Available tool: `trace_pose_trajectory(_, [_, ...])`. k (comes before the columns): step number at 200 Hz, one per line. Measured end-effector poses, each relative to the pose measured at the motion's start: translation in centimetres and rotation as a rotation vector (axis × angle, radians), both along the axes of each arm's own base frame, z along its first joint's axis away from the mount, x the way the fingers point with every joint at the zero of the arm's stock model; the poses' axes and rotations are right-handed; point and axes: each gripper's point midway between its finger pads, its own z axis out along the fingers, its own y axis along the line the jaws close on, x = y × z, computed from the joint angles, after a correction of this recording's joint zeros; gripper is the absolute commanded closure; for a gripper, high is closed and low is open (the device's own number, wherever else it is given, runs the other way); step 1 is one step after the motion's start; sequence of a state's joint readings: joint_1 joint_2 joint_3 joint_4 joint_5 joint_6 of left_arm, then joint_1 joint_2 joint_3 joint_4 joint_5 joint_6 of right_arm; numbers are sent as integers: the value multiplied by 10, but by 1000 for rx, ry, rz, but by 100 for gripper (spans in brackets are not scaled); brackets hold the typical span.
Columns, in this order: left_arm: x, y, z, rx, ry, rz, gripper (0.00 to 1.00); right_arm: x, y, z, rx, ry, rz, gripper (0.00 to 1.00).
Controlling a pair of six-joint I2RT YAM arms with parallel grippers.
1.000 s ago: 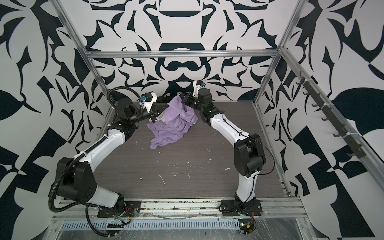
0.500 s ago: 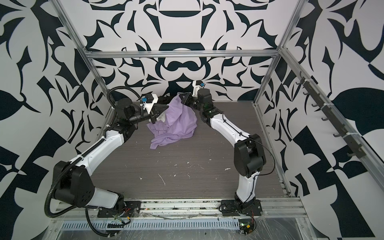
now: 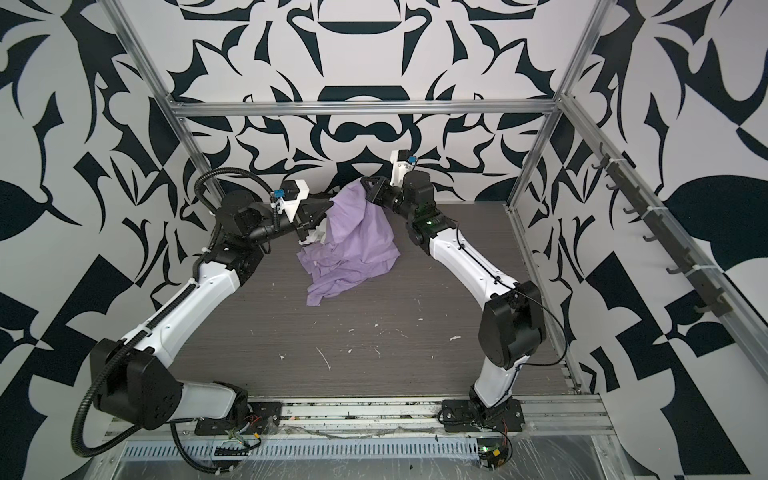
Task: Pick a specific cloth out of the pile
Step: 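Raise the lavender cloth with both grippers, spreading it apart above the table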
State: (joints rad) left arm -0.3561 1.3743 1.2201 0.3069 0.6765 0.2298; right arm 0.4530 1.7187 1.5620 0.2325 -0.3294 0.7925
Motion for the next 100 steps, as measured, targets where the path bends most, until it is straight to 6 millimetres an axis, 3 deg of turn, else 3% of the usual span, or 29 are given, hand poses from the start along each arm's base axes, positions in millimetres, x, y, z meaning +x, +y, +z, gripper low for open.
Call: trace_pose_trajectory(100, [-52, -14, 53, -20, -100, -60, 100, -35, -20, 53, -12, -112, -16, 100])
